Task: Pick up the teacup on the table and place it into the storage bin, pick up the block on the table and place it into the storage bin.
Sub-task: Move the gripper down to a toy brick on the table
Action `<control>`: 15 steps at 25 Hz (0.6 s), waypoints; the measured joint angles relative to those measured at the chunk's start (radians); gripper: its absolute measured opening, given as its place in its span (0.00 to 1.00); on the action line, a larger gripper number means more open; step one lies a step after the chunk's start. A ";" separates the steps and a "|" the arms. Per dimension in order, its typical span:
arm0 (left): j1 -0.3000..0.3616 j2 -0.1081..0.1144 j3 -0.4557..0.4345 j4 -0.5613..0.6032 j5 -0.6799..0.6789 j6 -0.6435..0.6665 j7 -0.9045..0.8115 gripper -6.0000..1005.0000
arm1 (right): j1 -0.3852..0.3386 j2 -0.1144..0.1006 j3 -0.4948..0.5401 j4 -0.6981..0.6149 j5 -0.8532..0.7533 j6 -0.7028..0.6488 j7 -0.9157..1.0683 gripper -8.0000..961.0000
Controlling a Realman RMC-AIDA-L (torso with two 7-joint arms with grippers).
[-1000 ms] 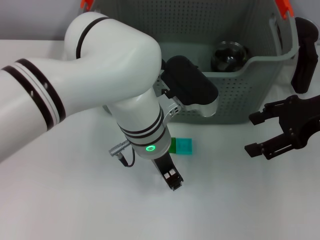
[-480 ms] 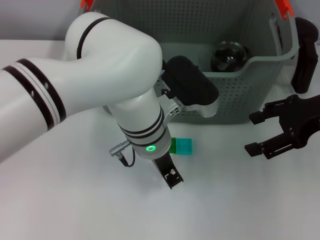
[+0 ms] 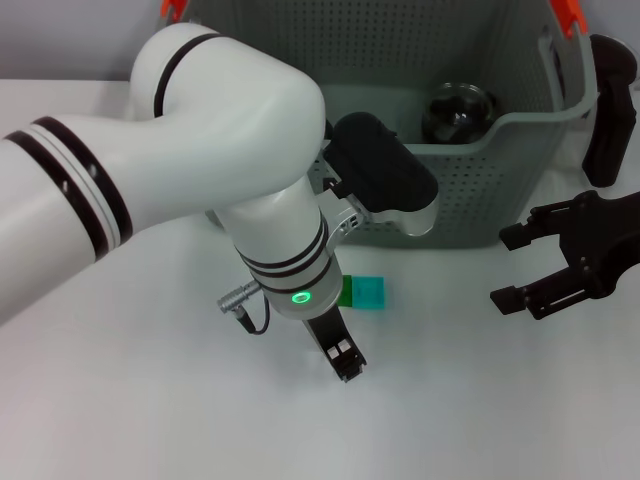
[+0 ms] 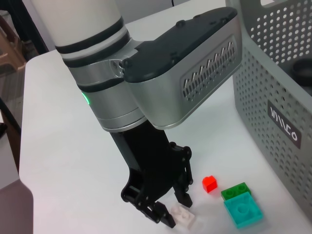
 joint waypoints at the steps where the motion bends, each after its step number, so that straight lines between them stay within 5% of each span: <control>1: 0.000 0.000 0.000 0.000 0.000 0.000 0.000 0.23 | 0.000 0.000 0.000 0.000 0.000 0.000 0.000 0.98; 6: -0.001 0.000 0.000 -0.001 0.000 -0.001 0.000 0.37 | 0.000 0.000 0.000 0.000 0.000 0.000 0.000 0.98; 15: -0.001 0.000 0.014 -0.004 0.000 -0.008 -0.004 0.36 | 0.002 0.003 0.000 0.000 0.000 0.001 0.000 0.98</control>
